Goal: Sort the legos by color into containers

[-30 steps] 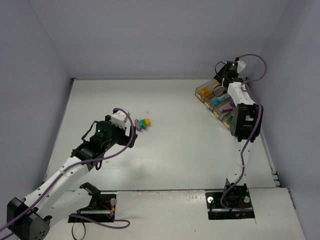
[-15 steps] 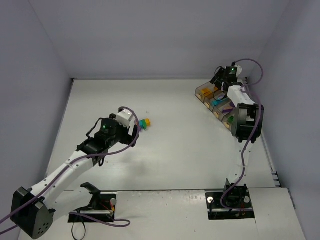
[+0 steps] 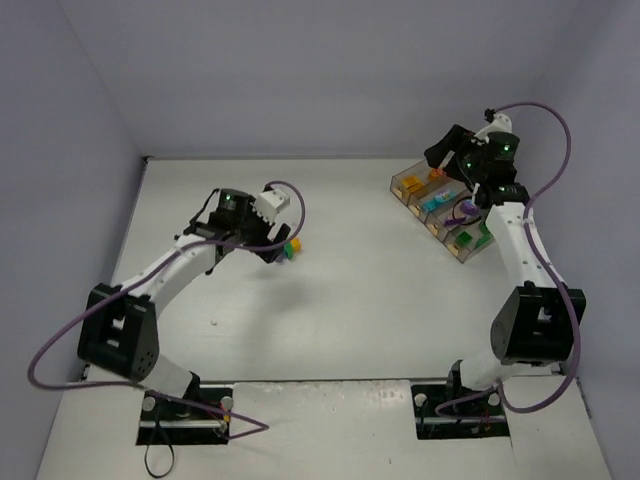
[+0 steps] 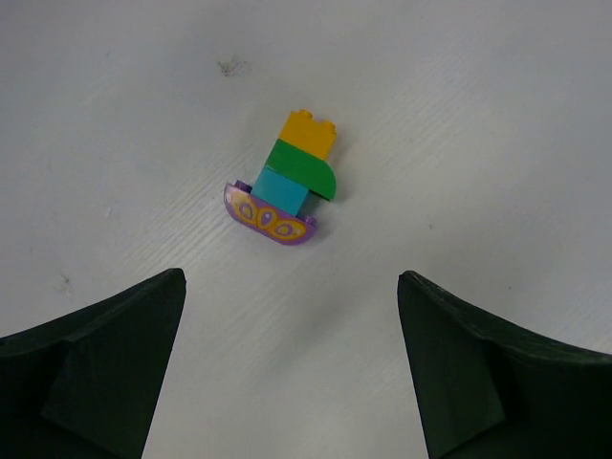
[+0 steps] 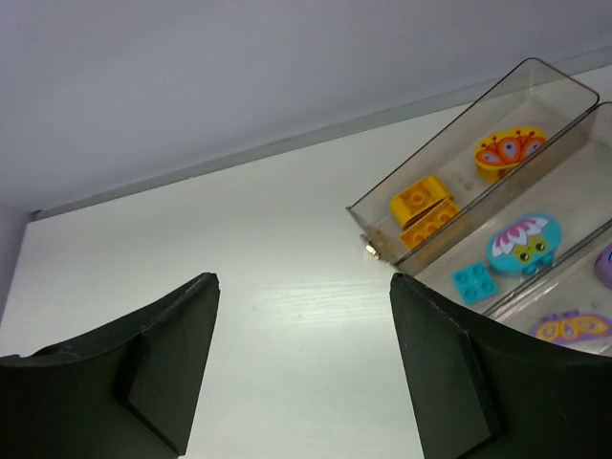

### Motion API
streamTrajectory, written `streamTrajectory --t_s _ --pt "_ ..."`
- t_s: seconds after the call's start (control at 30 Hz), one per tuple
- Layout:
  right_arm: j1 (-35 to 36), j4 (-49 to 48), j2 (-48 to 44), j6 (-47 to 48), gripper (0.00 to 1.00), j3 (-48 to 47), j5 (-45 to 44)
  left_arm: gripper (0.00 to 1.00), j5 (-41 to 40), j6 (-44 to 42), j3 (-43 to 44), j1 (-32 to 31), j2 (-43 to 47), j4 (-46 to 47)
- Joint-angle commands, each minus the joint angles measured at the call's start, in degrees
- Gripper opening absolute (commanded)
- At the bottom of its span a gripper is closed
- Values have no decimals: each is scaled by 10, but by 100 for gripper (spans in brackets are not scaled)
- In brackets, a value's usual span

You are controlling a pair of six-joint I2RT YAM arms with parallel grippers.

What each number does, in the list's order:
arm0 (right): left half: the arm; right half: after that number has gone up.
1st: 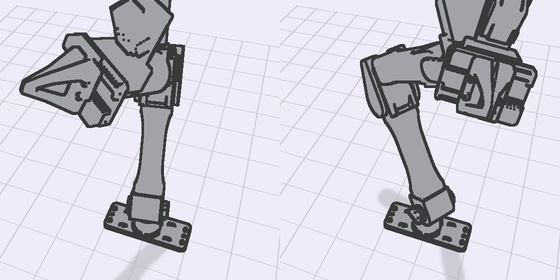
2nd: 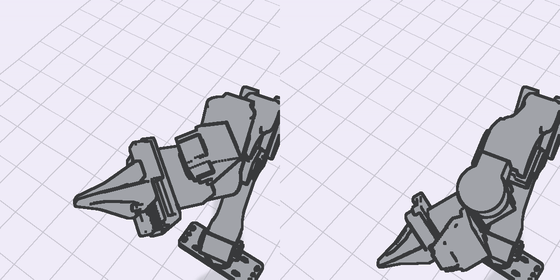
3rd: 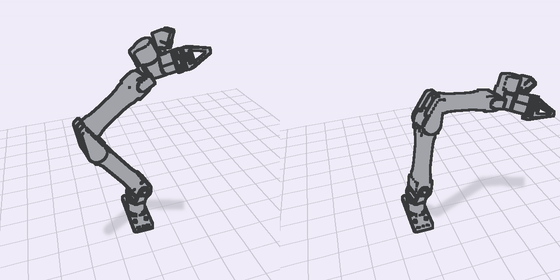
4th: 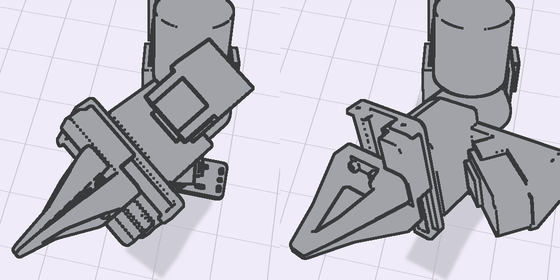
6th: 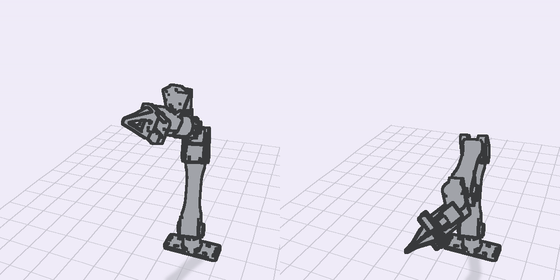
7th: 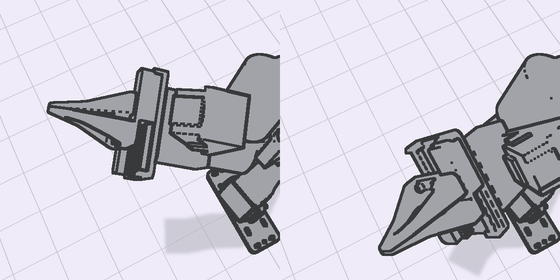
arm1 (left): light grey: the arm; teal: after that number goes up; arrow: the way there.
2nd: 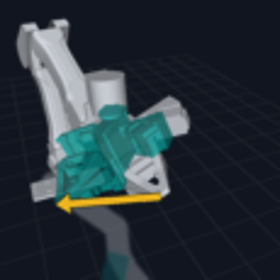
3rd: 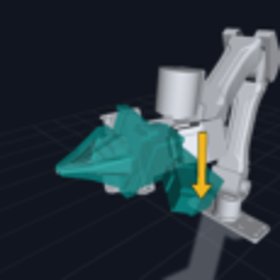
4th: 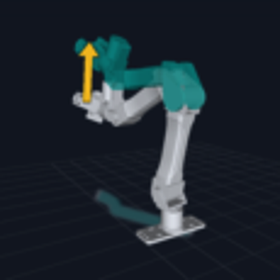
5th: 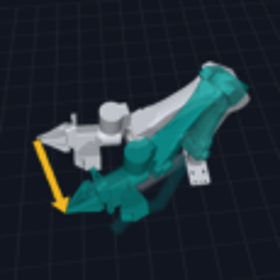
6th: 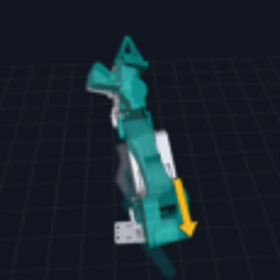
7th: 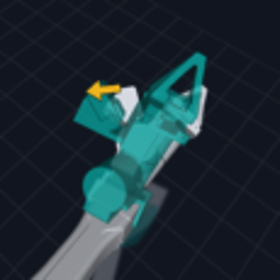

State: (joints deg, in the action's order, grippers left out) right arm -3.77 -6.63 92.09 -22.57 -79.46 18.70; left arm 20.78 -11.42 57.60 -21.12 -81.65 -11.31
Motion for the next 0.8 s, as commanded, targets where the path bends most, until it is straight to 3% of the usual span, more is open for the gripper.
streamTrajectory --t_s 0.0,0.23,0.37,0.53,0.77 --pt "-2 -22 -66 -4 69 69 39 85 61 -50 89 4 -57 -20" --pt "-1 -8 -171 -29 78 179 82 85 67 -66 171 4 -187 -53" --pt "0 7 -216 -34 99 230 98 85 41 -74 209 3 -235 -85" --pt "-2 19 -258 -38 100 262 114 84 19 -84 221 -6 -265 -85" --pt "-2 31 -280 -41 100 285 138 76 -1 -98 213 -16 -277 -57"
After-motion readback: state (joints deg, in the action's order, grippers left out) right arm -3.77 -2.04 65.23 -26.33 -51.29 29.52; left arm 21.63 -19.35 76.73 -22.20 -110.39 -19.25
